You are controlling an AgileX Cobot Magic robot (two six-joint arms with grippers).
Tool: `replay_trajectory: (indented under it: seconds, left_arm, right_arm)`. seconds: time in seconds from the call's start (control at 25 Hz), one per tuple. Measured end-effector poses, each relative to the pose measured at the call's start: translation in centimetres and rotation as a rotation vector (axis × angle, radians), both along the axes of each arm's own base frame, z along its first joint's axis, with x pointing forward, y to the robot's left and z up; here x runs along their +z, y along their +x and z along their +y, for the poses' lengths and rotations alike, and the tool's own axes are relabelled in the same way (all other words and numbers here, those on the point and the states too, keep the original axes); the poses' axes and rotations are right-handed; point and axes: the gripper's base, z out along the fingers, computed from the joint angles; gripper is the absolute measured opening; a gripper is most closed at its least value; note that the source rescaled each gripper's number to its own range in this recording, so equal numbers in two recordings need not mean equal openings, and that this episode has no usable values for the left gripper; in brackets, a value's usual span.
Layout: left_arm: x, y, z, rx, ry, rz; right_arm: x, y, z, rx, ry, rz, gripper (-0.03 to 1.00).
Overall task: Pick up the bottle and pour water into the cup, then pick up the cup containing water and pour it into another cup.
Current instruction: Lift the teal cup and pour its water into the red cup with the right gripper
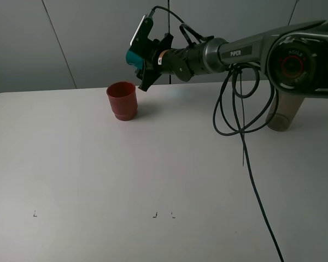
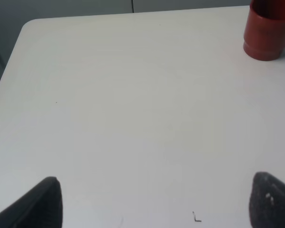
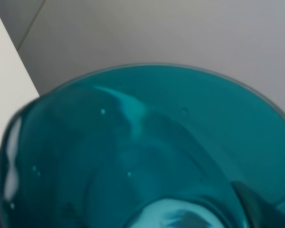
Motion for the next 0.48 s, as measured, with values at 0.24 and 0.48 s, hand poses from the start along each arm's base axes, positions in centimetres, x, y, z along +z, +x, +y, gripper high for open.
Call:
replay_trajectory:
  seconds: [0.24,0.48]
  left_arm:
    - [0.00,0.00,0.00,0.000,0.000,0.000]
    - [0.00,0.00,0.00,0.000,0.000,0.000]
  right_arm:
    - [-0.01,0.00,0.00,0.044,-0.085,-0.053,0.01]
    - [-0.01,-0.30,0.49,0.091,-0.155,-0.099,0.01]
